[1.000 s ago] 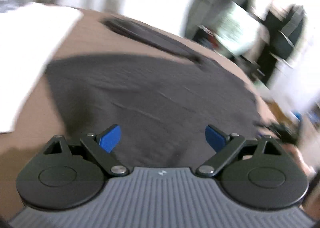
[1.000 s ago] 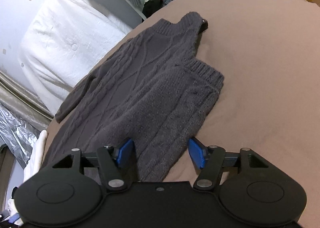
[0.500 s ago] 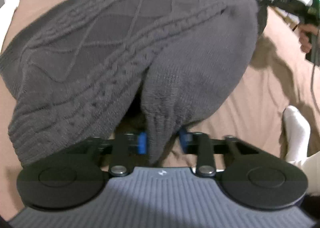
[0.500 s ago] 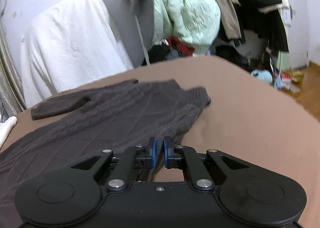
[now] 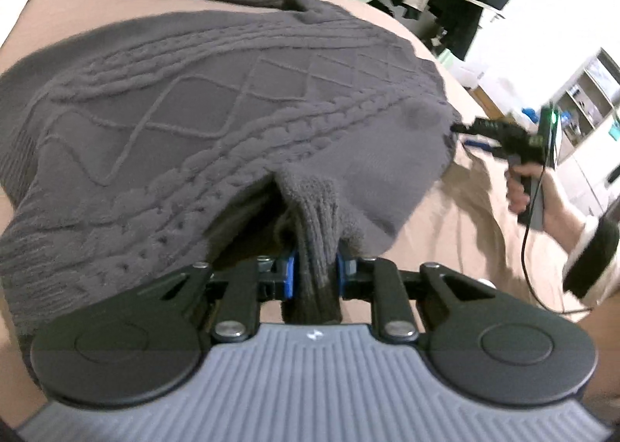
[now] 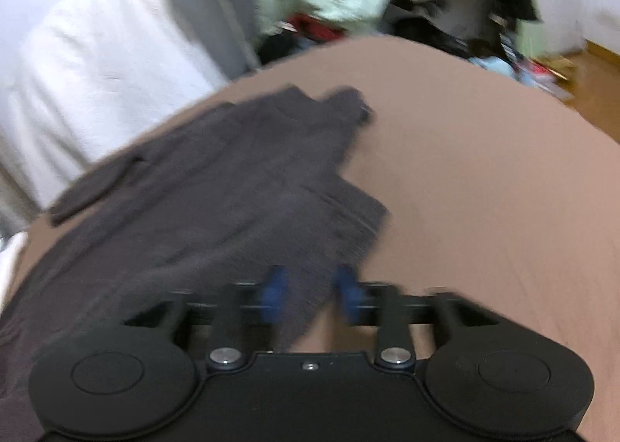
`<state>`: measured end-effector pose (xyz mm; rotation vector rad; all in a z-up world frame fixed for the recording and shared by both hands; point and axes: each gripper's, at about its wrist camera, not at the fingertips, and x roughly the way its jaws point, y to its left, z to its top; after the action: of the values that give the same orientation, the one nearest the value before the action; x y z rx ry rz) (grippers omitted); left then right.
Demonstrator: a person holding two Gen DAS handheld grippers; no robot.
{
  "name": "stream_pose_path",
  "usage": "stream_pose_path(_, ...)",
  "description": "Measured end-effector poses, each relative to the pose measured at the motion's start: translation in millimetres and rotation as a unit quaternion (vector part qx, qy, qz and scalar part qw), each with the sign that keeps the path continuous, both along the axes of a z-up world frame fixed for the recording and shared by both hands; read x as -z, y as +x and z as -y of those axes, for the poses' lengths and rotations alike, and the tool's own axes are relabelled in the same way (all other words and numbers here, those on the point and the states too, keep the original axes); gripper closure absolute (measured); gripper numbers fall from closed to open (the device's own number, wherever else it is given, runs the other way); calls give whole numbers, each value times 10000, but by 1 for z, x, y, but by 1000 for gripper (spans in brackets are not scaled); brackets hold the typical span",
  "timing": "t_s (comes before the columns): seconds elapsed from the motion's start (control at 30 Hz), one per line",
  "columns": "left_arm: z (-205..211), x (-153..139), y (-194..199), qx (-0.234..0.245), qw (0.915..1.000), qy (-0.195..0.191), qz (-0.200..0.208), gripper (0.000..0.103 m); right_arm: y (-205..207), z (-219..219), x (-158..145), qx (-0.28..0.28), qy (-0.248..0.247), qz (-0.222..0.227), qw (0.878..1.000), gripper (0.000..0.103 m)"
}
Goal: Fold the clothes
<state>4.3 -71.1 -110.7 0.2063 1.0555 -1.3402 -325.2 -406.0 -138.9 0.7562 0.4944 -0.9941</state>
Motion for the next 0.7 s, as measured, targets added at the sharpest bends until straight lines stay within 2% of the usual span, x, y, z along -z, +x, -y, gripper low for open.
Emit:
stream_pose_path(0.1,3,4,3,-42,10000,29,-39,84,-4,-7,15,45,185,472,9987,37)
stream_pose_path(0.17,8,7,0,6,9999,101,80,85,6,-11,19,-285,161,606,9976,38)
stream_pose_path(0.27,11,4,-6,52,9997,82,245,86,27,-19,19,-795,253,730,9938,65)
stream_pose_path(0.3,10,2,-7,45,9996,31,260,86,31,-21,19,-838,285,779,9930,86)
stream_pose_path(0.37,8,-2,-7,7,9996,-110,247,86,32,-22,18,-758,295,862,9929,89)
stream_pose_path(0.43,4,-8,-5,-50,9994,-306,135,86,29,-24,13,-608,106,823,9947,92)
stream_pose_path(0.53,0,-16,-2,-111,9980,-622,-55,86,26,-36,-7,-621,-538,578,9949,92)
stream_pose_path(0.67,-5,-27,0,-107,9935,-1057,-400,87,27,-48,-37,-621,-1306,428,9886,93)
stream_pose_path(0.7,-7,-29,2,-119,9920,-1142,-529,90,29,-51,-45,-611,-1495,409,9860,93)
